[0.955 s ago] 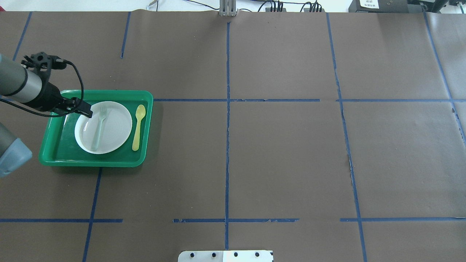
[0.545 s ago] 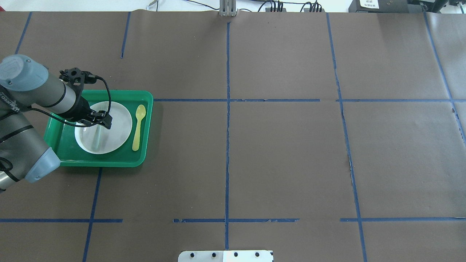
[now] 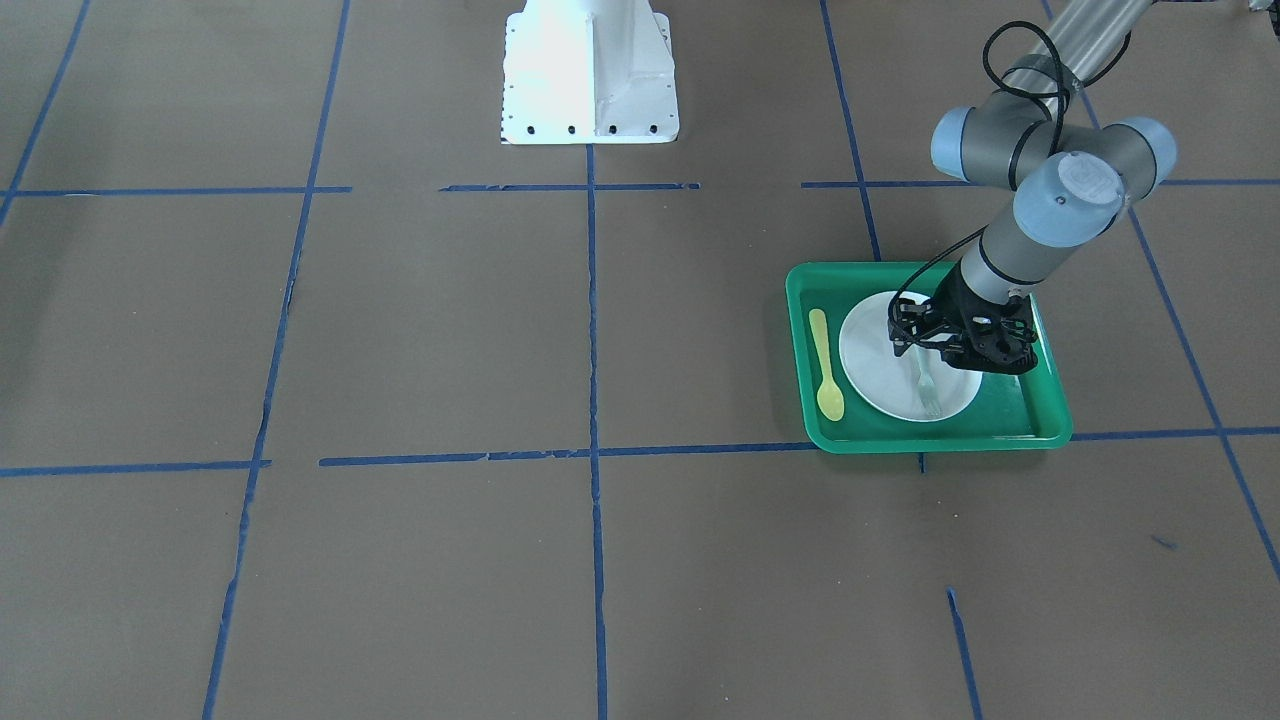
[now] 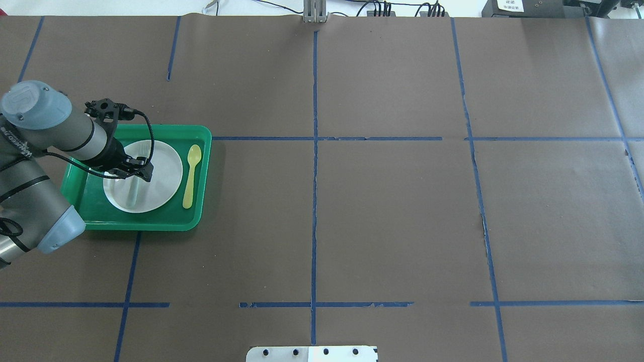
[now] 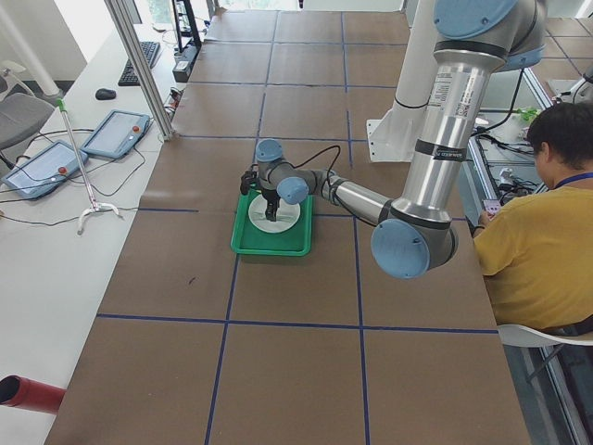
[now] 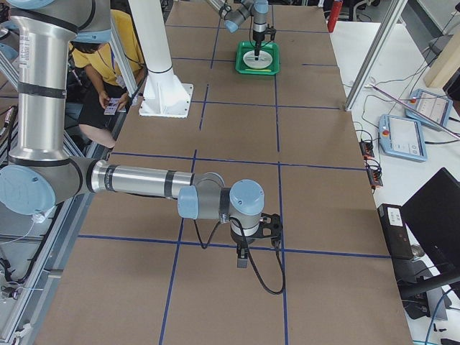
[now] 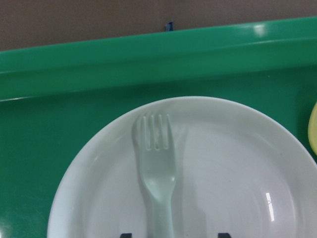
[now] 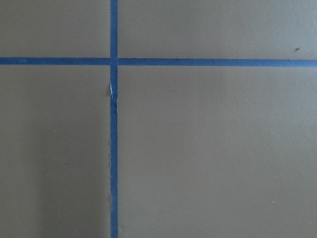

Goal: Place fork
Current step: 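Lower the left gripper and close it on the fork handle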

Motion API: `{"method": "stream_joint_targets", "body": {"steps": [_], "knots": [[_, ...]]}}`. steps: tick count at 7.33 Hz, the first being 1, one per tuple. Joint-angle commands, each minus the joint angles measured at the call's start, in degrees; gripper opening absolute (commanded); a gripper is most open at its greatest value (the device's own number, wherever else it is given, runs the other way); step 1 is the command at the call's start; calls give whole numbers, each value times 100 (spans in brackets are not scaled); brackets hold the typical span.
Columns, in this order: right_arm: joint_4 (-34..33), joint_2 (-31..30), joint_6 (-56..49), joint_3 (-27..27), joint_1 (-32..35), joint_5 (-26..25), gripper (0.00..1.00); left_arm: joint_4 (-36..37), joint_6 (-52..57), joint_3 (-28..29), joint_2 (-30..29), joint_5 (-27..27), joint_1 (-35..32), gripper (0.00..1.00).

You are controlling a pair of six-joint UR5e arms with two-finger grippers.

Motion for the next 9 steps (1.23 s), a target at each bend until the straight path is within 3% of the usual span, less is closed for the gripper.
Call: {"method": "stream_joint_targets", "body": {"steps": [1,7,8,9], "knots": [[0,0,0,0,0,6,100,0,-8,25,16,0,1,56],[0,0,0,0,0,6,100,9,-69,95,7,-17,1,49],[0,0,0,0,0,6,100,9,-69,87,7,-35,1,33],[0,0,0,0,0,6,100,26,-69,69,7,-44,1,3]]}}
